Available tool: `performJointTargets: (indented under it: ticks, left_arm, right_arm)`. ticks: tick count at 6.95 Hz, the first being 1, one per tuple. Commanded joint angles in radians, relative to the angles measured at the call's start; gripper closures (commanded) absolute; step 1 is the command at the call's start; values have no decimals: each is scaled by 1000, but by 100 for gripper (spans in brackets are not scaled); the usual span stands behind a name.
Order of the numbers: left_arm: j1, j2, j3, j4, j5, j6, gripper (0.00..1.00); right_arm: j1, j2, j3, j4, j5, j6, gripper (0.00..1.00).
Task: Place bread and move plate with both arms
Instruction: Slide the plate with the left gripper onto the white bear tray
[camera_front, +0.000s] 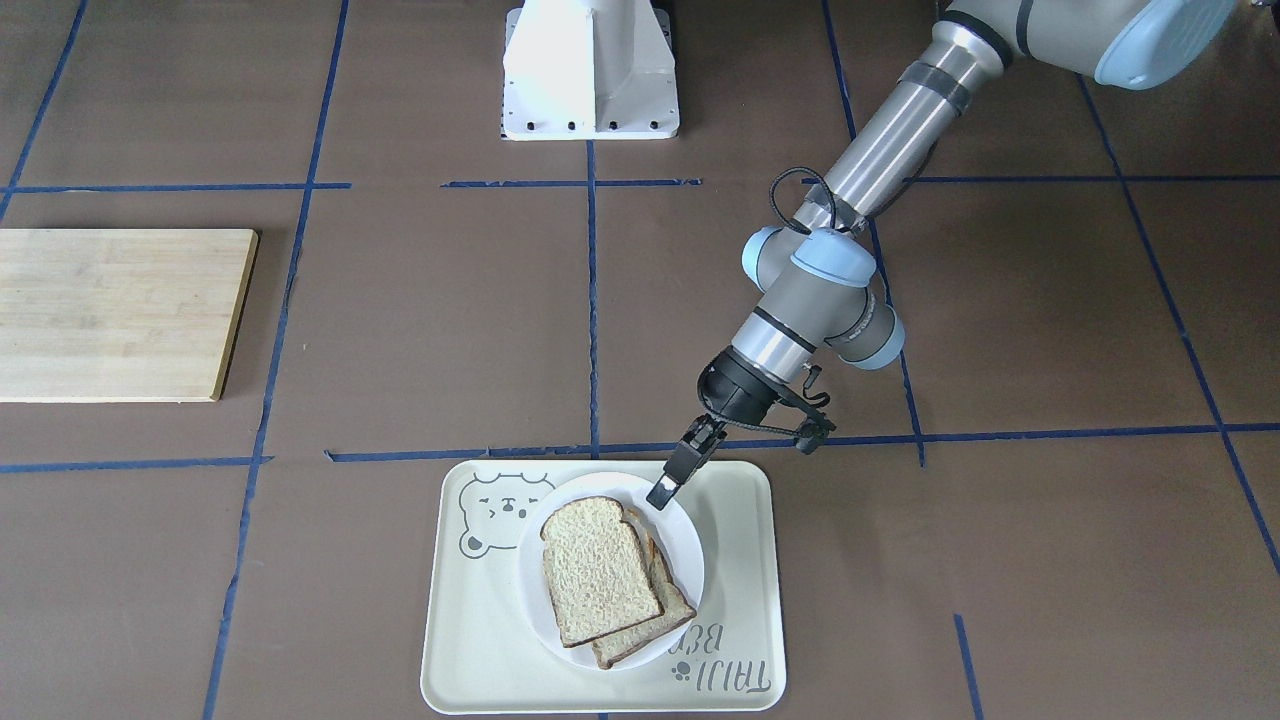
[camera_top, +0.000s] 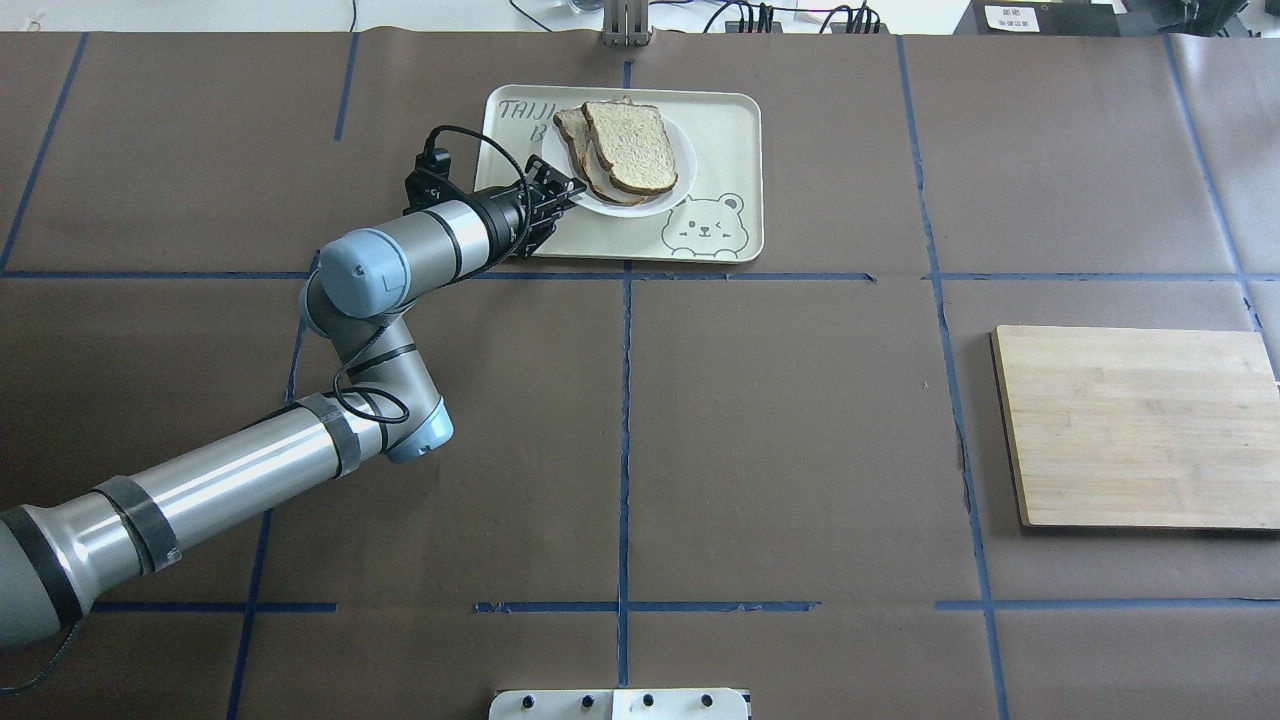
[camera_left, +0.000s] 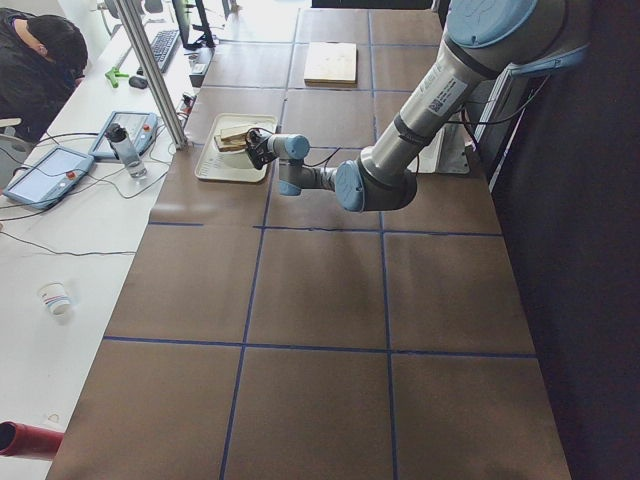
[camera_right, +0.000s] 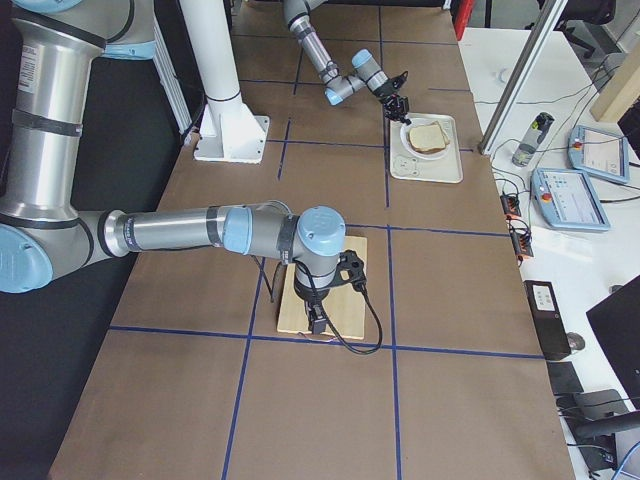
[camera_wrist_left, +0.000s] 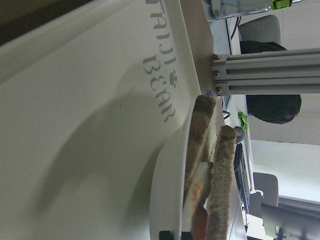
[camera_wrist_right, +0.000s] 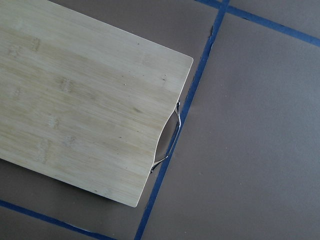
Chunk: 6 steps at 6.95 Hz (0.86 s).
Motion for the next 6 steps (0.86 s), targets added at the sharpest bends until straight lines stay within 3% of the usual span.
performJointTargets:
  ticks: [1,3,4,6]
  left_arm:
    - [-34,-15,-5,28,-95,56,0]
    - [-101,37,-146,175,-278,64,0]
    - [-107,109,-283,276,-351,130,0]
    - [-155,210,-607,658,-539,330,0]
  right_arm:
    - [0,2,-1,0,0,-1,0]
    - [0,2,-1,0,0,0,0]
    - [0,2,-2,0,0,0,0]
    - [0,2,-3,0,0,0,0]
